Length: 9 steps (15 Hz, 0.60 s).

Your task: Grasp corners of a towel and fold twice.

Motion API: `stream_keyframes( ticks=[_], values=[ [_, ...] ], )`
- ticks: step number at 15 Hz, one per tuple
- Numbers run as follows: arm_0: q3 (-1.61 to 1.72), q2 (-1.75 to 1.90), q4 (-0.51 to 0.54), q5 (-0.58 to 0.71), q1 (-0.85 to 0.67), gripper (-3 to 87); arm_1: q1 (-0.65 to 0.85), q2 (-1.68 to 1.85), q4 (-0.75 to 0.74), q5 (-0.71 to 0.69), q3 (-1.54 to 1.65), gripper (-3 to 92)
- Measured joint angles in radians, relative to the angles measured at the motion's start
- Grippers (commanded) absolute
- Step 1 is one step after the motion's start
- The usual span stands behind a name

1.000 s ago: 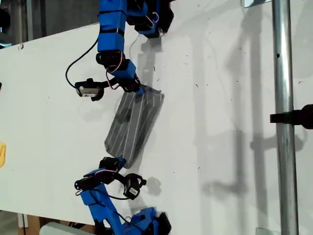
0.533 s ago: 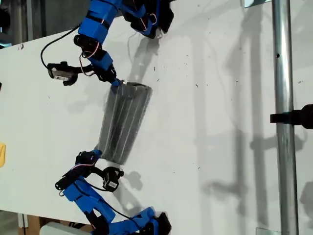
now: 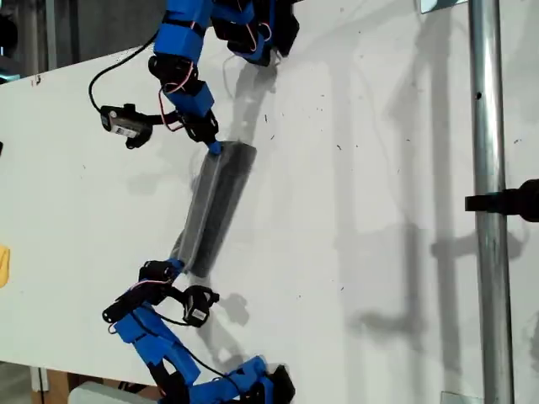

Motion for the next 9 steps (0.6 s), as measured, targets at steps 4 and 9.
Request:
stream_keyframes(
  ticks=[4, 9],
  values=[
    [0.008, -0.130, 0.021, -0.067, 0.005, 2.4, -0.028, -0.026, -0.209, 0.072, 0.216, -0.3],
    [-0.034, -0.293, 0.058, -0.092, 0.009, 16.0, 0.000, -0.239, -0.430, 0.110, 0.319, 6.0]
  ],
)
